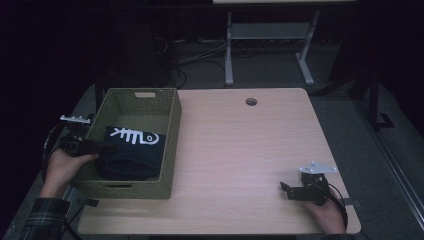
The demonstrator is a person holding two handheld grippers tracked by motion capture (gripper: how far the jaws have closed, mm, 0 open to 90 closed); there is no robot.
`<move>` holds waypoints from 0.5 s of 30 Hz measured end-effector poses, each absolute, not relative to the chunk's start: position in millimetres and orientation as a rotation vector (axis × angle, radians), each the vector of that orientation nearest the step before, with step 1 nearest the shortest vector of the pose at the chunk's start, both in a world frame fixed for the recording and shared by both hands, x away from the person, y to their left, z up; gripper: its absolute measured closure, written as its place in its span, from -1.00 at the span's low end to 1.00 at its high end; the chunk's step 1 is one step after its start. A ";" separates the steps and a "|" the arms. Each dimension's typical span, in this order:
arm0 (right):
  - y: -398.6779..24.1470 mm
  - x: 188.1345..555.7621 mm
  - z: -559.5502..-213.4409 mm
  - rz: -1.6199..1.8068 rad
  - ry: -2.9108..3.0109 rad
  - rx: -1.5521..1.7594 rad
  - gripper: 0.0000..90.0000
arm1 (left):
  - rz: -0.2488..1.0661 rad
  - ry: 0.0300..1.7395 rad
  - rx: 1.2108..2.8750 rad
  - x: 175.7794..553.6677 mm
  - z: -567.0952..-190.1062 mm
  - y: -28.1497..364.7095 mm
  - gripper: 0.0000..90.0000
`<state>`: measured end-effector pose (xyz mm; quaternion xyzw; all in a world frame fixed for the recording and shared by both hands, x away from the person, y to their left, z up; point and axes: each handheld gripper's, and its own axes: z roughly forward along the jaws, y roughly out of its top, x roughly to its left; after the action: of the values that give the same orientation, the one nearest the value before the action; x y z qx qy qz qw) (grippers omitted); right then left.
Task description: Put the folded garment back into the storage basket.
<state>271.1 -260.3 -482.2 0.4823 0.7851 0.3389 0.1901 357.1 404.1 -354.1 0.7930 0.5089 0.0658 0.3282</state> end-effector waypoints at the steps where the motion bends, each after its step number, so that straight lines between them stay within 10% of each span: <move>1: -260.3 271.1 -482.2 0.953 2.206 1.355 -0.79 | 0.172 1.332 2.076 357.1 -354.1 404.1 0.14; 15: -260.3 271.1 -482.2 0.953 2.206 1.356 -0.79 | 0.324 1.378 2.099 349.2 -343.5 396.0 -0.46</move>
<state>271.1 -260.3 -482.2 0.4823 0.7851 0.3390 0.1900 349.2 396.0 -343.5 0.7907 0.5193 0.1221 0.3003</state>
